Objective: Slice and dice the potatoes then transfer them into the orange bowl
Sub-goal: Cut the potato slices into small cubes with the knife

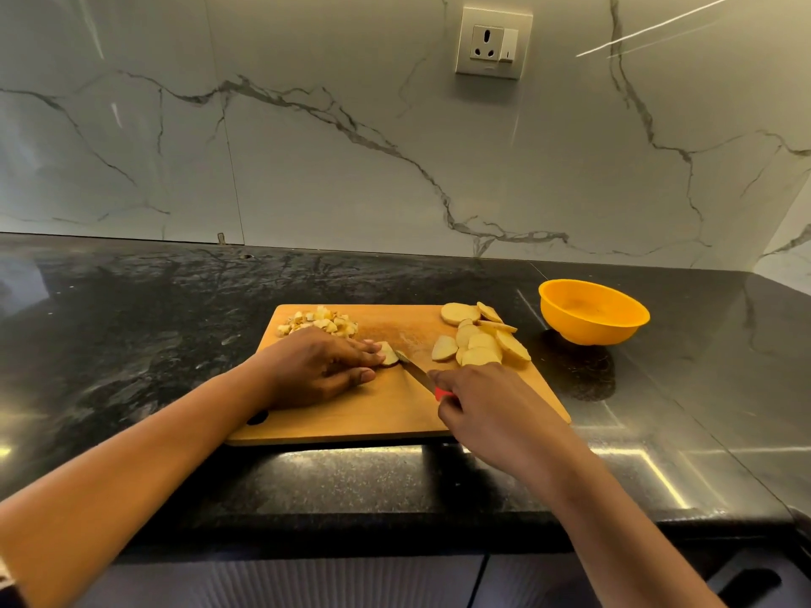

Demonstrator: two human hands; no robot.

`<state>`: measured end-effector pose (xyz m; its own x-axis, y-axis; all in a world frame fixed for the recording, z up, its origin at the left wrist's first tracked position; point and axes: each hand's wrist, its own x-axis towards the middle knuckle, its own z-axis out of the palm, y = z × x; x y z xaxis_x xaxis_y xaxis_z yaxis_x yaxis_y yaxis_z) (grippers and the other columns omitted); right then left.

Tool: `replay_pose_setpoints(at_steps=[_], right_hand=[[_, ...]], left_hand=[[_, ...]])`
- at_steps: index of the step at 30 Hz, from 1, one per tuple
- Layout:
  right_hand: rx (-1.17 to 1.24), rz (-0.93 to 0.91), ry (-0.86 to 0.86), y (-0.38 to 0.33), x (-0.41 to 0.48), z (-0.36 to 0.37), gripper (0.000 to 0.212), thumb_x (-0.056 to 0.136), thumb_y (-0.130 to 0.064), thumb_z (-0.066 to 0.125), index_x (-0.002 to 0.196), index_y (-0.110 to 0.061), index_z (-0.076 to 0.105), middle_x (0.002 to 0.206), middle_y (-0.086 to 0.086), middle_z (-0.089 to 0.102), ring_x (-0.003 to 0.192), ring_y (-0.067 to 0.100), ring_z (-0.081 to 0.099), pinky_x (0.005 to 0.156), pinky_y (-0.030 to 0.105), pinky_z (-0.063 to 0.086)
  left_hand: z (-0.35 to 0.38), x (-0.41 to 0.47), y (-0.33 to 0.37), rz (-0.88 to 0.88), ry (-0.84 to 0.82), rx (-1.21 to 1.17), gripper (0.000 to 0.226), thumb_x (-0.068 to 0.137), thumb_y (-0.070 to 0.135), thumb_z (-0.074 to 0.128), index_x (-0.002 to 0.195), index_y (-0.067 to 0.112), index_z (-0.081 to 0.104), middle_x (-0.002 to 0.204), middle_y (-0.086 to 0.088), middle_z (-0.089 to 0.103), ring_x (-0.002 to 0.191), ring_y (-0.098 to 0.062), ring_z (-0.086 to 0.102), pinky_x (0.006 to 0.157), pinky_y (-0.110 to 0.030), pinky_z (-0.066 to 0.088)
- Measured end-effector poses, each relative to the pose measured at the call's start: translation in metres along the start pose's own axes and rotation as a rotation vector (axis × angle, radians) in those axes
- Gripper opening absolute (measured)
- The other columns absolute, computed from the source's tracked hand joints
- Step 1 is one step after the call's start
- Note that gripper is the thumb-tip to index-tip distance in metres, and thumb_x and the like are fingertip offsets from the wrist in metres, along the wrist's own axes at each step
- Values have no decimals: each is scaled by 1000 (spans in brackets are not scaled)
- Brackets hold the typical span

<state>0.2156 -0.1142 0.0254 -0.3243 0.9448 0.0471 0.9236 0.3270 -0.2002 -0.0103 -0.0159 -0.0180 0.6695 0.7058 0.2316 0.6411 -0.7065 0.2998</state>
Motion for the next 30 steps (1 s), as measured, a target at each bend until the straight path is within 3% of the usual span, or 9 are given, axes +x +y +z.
replay_pose_setpoints(at_steps=[4,11,13,16,20,22,25,27,30], right_hand=[[27,44,41,-4,18,12,34,99,-24,41,129,-18,56,119,1,62,104,16,56,89,34,48],[251,153,21,-3,33,16,35,99,-26,44,133,-22,54,110,1,64,95,15,60,86,33,52],[360,179,5,0,30,16,38,100,-26,43,137,-25,50,103,1,65,82,12,61,78,31,55],[559,234,-47,6,25,17,39,100,-26,42,139,-31,46,79,-2,62,48,1,51,45,18,43],[817,311,-62,16,17,15,37,100,-23,45,136,-27,50,70,-1,58,40,3,43,38,18,33],[835,308,-49,19,14,14,36,99,-25,48,135,-28,52,70,-1,59,40,3,43,39,18,33],[578,241,35,16,12,15,37,99,-31,49,136,-36,49,78,-8,61,48,4,52,48,20,46],[363,168,90,11,14,17,38,98,-32,48,136,-38,49,95,-11,63,72,6,59,69,27,55],[219,124,101,3,17,19,40,98,-31,47,137,-37,48,125,-7,60,102,10,56,89,32,51]], left_hand=[[-2,-3,0,4,30,103,83,77,82,14,125,30,58,130,14,55,121,8,42,104,-20,38],[-1,-1,0,-11,0,140,90,73,85,7,128,32,54,132,15,53,119,11,38,104,-19,35],[-1,-1,0,-11,0,143,91,72,86,7,128,33,53,132,15,53,120,11,38,105,-20,36],[-1,-1,-1,-9,5,133,91,72,86,8,128,32,54,132,14,54,119,11,38,103,-17,34],[-1,-1,0,-14,1,133,91,70,87,7,128,33,53,132,15,54,120,9,40,104,-18,35],[-2,-1,1,-16,0,133,92,70,88,7,128,33,53,132,15,54,122,6,42,105,-20,37],[-2,-1,3,-14,-5,136,93,70,88,6,128,32,53,132,14,53,122,6,42,105,-19,36],[-3,-1,4,-8,-11,153,93,70,87,5,128,32,52,133,15,53,123,5,42,105,-20,36],[-3,-1,4,3,-18,180,96,69,87,1,130,32,51,134,15,51,126,4,41,105,-16,32]])
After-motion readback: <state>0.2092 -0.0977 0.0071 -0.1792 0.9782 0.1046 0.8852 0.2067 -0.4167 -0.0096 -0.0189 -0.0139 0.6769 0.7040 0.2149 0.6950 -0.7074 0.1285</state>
